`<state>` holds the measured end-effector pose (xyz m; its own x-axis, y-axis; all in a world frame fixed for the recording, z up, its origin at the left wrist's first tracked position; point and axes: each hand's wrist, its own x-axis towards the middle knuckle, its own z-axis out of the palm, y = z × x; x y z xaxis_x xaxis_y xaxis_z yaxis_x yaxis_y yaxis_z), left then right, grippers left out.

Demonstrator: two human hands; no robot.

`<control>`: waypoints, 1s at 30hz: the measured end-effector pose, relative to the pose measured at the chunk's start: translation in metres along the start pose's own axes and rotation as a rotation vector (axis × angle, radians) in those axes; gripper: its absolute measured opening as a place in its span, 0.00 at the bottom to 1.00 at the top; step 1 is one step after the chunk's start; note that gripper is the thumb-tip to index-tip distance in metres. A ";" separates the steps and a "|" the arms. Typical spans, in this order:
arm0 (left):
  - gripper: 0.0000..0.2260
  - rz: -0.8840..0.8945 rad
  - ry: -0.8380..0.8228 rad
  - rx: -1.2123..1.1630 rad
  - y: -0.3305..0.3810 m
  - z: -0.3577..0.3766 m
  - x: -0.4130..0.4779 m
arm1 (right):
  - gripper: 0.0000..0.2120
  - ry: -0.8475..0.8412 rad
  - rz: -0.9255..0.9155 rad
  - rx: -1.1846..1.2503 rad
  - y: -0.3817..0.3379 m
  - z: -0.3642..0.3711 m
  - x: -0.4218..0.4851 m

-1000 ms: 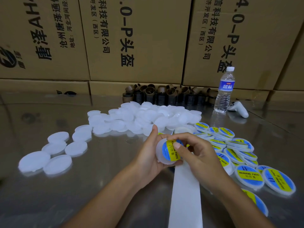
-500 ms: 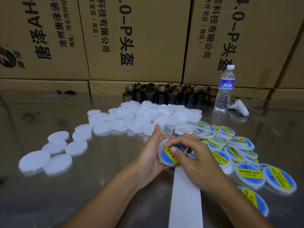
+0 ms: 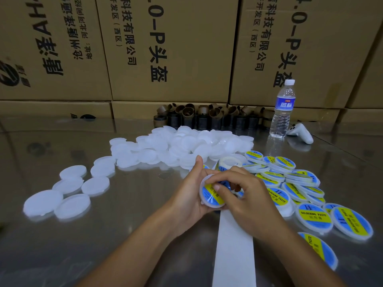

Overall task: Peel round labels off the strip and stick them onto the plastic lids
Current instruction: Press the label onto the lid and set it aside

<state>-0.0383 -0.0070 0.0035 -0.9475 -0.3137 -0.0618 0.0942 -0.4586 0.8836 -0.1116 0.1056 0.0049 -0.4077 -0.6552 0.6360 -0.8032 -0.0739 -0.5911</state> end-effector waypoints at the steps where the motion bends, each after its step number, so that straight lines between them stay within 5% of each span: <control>1: 0.27 -0.004 -0.002 -0.002 0.000 0.000 0.000 | 0.13 0.007 -0.006 -0.009 0.000 0.000 0.000; 13: 0.37 -0.035 -0.127 -0.133 0.004 0.000 -0.005 | 0.11 0.064 -0.021 -0.023 0.004 0.001 0.000; 18: 0.12 0.012 -0.300 -0.177 0.007 -0.001 -0.008 | 0.14 0.089 -0.043 0.003 0.003 0.002 0.000; 24: 0.26 0.046 -0.283 -0.006 0.003 -0.002 -0.005 | 0.10 0.071 -0.033 -0.081 0.008 0.004 -0.001; 30: 0.26 0.058 -0.251 0.113 0.002 0.000 -0.006 | 0.09 0.113 -0.016 -0.146 0.010 0.004 -0.003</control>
<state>-0.0322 -0.0057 0.0057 -0.9890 -0.1143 0.0944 0.1287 -0.3459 0.9294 -0.1164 0.1035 -0.0049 -0.4335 -0.5658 0.7014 -0.8614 0.0316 -0.5070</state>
